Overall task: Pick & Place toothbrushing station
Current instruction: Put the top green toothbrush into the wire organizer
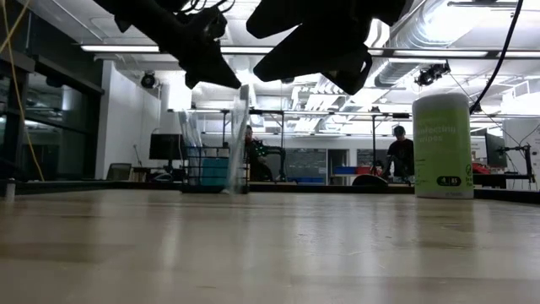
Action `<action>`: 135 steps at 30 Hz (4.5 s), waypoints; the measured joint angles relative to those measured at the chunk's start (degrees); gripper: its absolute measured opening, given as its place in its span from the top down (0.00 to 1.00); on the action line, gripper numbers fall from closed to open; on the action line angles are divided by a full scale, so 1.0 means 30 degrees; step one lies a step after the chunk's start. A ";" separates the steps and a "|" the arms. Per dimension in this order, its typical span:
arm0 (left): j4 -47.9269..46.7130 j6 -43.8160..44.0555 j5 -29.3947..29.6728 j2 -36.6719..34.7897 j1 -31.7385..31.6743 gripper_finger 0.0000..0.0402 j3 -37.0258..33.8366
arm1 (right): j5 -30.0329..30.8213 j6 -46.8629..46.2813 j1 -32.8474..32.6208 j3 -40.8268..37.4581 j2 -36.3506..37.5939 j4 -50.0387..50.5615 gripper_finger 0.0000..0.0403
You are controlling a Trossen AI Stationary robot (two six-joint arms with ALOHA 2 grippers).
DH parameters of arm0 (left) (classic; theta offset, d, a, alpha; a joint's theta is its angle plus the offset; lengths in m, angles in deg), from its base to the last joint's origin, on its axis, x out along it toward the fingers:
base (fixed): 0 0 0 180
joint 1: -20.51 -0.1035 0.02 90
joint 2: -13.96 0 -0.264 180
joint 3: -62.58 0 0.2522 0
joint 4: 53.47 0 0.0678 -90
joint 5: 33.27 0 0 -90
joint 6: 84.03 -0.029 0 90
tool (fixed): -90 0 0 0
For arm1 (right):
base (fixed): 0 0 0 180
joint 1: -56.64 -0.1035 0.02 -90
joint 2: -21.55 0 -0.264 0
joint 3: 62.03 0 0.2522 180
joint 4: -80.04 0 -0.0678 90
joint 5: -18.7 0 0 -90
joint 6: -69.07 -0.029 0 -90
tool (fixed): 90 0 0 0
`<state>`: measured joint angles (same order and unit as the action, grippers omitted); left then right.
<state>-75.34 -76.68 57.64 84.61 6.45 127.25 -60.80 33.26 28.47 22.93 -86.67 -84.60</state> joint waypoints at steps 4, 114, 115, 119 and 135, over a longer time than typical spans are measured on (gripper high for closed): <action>0.0461 -0.0129 0.1397 0.0000 -0.0323 1.00 0.0000 | -0.0007 0.0000 -0.0006 0.0000 0.0000 0.0110 0.63; 0.8311 -0.4440 0.4805 0.1775 -0.6205 1.00 -0.0019 | 0.0509 -0.0074 0.0016 0.0000 0.0000 0.0555 0.63; 0.8361 -0.4440 0.4880 0.1939 -0.6099 1.00 -0.0015 | 0.0503 -0.0088 0.0016 -0.0007 0.0000 0.0548 0.63; 0.8346 -0.3996 0.4930 0.3053 -0.5911 1.00 -0.0036 | 0.0462 -0.0246 0.0016 0.0000 0.0000 0.0548 0.63; 0.8950 -0.3580 0.6744 0.4401 -0.4832 0.99 -0.0051 | 0.0499 -0.0641 -0.0421 -0.0001 -0.0004 0.0690 0.63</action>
<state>-48.49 -87.43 77.87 97.81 -8.04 127.10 -59.31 31.34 27.21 22.93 -86.68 -82.53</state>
